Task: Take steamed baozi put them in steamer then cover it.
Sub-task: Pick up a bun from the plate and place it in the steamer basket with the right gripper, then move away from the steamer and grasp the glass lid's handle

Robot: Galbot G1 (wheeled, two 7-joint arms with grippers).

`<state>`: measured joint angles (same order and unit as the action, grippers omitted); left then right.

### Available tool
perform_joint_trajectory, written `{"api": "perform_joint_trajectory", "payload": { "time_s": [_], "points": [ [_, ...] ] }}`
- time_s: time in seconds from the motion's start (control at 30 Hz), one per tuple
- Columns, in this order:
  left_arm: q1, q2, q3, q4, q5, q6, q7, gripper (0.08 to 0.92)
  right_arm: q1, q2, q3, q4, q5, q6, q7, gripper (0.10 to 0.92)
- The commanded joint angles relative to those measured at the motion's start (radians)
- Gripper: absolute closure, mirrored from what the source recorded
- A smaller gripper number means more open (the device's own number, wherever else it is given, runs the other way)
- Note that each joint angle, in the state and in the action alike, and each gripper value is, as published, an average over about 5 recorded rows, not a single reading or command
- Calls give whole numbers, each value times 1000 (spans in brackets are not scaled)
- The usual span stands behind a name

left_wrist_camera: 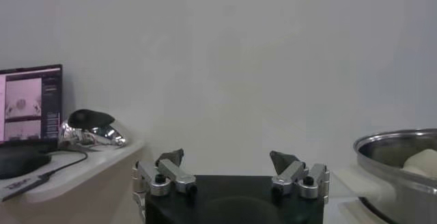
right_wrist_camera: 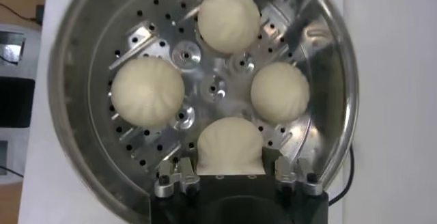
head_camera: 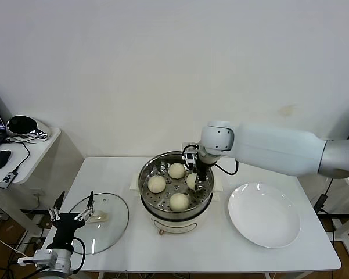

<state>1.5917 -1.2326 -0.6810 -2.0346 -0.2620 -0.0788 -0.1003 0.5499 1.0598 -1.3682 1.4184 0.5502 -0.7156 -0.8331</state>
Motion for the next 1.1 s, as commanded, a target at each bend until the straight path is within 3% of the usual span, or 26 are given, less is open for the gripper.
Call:
{"api": "perform_joint_trajectory", "payload": {
  "time_s": [0.03,0.3,0.47,0.63,0.77,0.9,1.0,1.1],
  "points": [
    [-1,-3,2,1,2,1,0,177,-39,3,7,-7,-29,-10,1,420],
    [-3,3,-1,4,1,1,0,177,28,-85,62,51,-40,10,-14,226],
    [-4,4,0,7,4,1,1,177,70,-213,80,175,-33,60,45,204],
    [-4,5,2,14,7,0,2,177,-31,-396,210,310,69,189,279,203],
    [-4,4,7,18,18,0,3,177,-290,-540,429,382,51,322,460,203],
    [-2,-2,13,25,36,-1,3,177,-737,-619,792,418,-44,486,594,203],
    [0,-10,18,31,45,-4,4,177,-1128,-600,1145,429,-119,598,682,203],
    [1,-17,25,38,52,-8,2,177,-1448,-481,1467,417,-231,717,736,203]
  ]
}}
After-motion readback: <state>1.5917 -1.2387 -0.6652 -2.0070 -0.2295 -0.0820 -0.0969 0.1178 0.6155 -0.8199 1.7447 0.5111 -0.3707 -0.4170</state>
